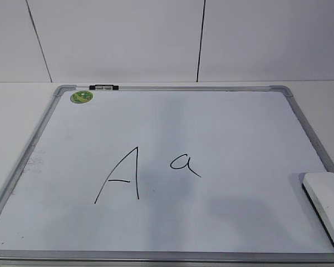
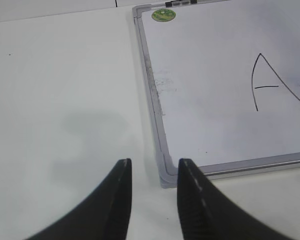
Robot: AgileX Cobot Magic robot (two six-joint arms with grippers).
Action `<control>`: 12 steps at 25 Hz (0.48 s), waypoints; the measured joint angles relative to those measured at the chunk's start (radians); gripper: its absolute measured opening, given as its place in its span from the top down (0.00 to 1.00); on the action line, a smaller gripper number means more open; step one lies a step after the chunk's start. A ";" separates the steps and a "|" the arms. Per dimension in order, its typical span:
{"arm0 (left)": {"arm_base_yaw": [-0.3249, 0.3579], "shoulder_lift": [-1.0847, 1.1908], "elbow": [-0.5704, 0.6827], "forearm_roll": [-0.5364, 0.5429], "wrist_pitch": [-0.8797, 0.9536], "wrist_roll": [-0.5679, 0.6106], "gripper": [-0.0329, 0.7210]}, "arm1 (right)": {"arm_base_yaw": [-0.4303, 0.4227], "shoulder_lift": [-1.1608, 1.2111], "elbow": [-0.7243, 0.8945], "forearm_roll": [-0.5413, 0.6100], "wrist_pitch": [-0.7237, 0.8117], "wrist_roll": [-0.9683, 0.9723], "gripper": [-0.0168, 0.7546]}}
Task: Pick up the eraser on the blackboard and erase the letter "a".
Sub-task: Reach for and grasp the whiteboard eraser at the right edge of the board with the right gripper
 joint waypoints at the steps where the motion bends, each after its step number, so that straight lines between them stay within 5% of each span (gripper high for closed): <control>1: 0.000 0.000 0.000 0.000 0.000 0.000 0.64 | 0.000 0.000 0.000 0.000 0.000 0.000 0.23; 12: 0.000 0.000 0.000 0.000 0.000 0.000 0.64 | 0.000 0.000 0.000 0.000 0.000 0.000 0.23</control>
